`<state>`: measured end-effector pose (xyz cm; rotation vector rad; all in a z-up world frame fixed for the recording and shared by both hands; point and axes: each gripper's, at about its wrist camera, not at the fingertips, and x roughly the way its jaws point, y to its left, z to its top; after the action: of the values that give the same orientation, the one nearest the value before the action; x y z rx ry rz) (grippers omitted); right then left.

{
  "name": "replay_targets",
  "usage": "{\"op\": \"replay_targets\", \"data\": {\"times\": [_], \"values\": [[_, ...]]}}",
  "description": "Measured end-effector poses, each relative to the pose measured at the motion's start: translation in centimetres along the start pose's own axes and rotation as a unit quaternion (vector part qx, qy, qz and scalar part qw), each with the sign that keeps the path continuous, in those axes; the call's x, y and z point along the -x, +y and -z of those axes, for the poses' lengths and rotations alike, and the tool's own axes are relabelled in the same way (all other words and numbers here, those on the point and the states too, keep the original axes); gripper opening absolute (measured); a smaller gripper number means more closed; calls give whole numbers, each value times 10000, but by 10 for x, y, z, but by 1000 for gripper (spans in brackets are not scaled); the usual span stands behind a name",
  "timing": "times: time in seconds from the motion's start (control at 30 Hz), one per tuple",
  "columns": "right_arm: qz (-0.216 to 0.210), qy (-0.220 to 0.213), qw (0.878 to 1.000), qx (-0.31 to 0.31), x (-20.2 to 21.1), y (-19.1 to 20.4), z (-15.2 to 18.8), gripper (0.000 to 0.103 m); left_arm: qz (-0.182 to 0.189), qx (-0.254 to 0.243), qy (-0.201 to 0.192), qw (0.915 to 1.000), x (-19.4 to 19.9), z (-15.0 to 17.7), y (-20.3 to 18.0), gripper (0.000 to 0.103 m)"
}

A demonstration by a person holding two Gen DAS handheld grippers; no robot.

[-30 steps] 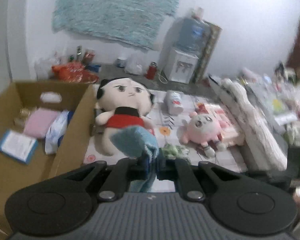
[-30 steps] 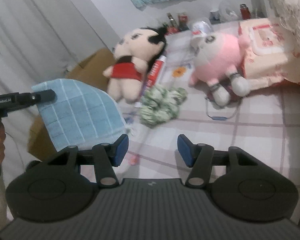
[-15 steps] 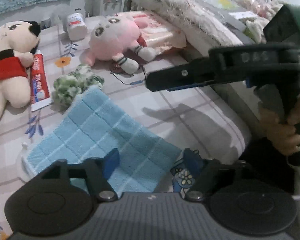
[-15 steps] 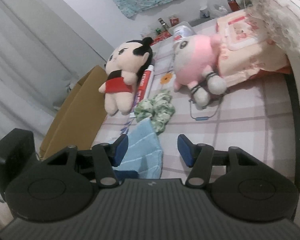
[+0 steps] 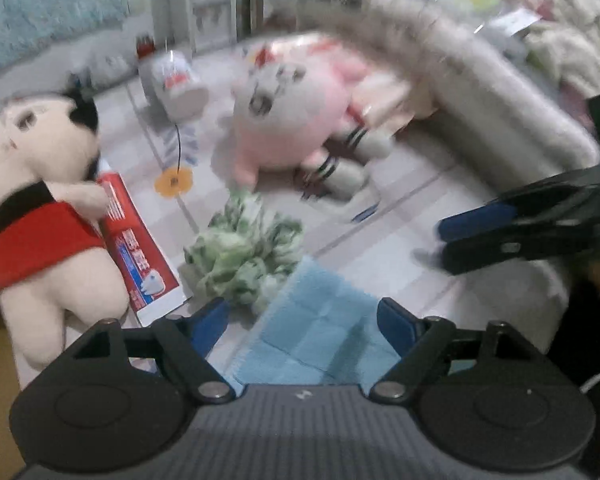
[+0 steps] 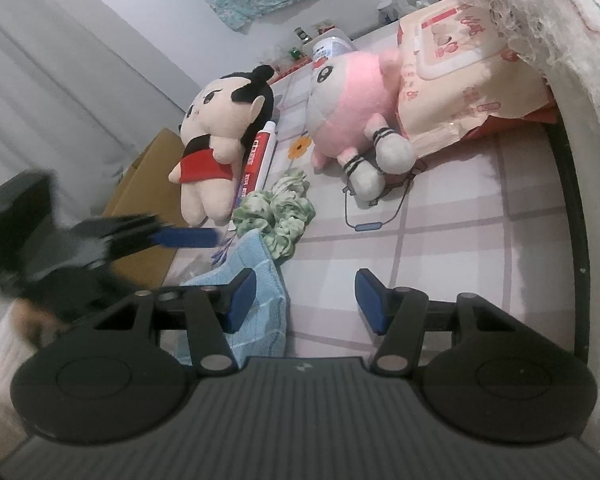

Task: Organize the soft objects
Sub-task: 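Lift the towel with the left tool while the right tool grasps the green floral cloth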

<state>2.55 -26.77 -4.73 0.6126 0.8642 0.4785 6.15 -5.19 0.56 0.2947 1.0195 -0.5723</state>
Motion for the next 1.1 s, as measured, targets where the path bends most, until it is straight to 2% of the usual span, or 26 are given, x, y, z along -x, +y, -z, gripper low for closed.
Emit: {"op": "replay_targets", "data": {"times": [0.1,0.13,0.17,0.2,0.23,0.3,0.4,0.53,0.63,0.77,0.83,0.97,1.1], "values": [[-34,59,10000,-60,-3,-3,0,55,221,138,386,9989,-21,0,14,69],[-39,83,9999,-100,-4,-5,0,55,288,117,291,9991,-18,3,16,52],[-37,101,9999,-129,-5,-6,0,55,349,106,316,9988,-16,3,16,31],[-25,110,9998,-147,-6,-7,1,55,371,173,369,9985,-13,3,18,19],[-18,111,9998,-159,-6,-8,1,55,443,269,430,9977,-12,4,22,12],[-39,118,9998,-168,-7,-8,1,55,591,345,458,9966,-7,8,25,10],[-32,86,9999,-101,-6,-5,1,55,459,222,309,9982,7,16,19,8],[-3,26,10000,-57,-3,-1,0,55,128,193,-191,9996,46,28,7,8],[41,10,10000,7,-4,6,-1,55,-146,280,-408,9987,80,41,-1,8],[118,95,9997,188,-15,24,-6,55,-603,492,-513,9956,111,60,-1,8],[163,157,9991,353,-23,35,-9,55,-610,614,-579,9946,121,69,6,8],[244,348,9970,639,-45,51,-15,55,-942,674,-574,9916,132,85,18,8],[325,653,9933,894,-74,60,-19,55,-1003,837,-625,9895,136,96,32,8]]}}
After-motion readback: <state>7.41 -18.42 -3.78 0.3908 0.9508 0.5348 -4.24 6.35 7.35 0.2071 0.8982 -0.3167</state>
